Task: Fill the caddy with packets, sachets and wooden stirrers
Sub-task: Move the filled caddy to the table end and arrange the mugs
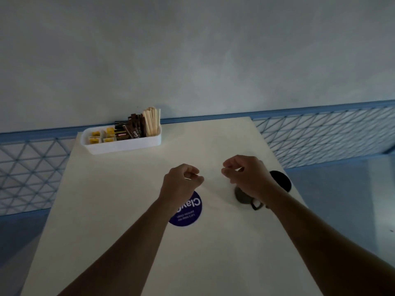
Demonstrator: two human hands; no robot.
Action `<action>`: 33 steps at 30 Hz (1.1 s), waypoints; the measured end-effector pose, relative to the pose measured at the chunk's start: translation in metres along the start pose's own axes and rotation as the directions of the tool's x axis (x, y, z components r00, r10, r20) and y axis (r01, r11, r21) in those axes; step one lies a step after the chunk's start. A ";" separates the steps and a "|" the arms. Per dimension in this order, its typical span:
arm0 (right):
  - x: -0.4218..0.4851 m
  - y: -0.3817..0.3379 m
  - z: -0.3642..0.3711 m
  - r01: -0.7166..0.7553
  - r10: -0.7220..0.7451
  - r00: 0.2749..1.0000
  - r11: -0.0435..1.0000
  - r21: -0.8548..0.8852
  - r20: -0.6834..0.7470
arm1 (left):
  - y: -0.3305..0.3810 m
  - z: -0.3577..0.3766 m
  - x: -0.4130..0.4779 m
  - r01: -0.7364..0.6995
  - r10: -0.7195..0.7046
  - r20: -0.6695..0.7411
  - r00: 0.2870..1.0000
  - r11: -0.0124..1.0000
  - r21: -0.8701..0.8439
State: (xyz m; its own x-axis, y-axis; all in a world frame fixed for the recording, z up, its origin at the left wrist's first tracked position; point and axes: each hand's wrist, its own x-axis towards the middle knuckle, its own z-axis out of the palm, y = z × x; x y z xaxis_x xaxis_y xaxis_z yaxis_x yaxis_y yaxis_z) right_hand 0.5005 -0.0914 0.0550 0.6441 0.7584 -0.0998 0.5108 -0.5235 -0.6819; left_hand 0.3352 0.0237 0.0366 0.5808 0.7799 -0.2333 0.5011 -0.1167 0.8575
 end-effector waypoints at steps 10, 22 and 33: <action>-0.057 0.105 -0.067 -0.186 0.179 0.974 0.982 -0.036 -0.137 | 0.020 0.118 -0.041 0.027 -0.021 0.247 0.969 0.999 -0.018; -0.069 0.144 -0.034 -0.425 0.425 0.901 0.821 0.381 0.090 | 0.027 0.187 -0.050 0.268 -0.185 0.329 0.926 0.936 -0.229; -0.058 0.155 -0.020 -0.425 0.397 0.899 0.688 0.588 0.186 | 0.024 0.210 -0.041 0.359 -0.290 0.213 0.933 0.799 -0.483</action>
State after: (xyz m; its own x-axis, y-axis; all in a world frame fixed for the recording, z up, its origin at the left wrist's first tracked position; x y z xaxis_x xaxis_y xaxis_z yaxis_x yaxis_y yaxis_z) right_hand 0.5541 -0.2243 -0.0302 0.6755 0.5463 -0.4952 -0.2576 -0.4543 -0.8528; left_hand 0.4580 -0.1404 -0.0299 0.5329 0.6307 -0.5642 0.2990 0.4833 0.8228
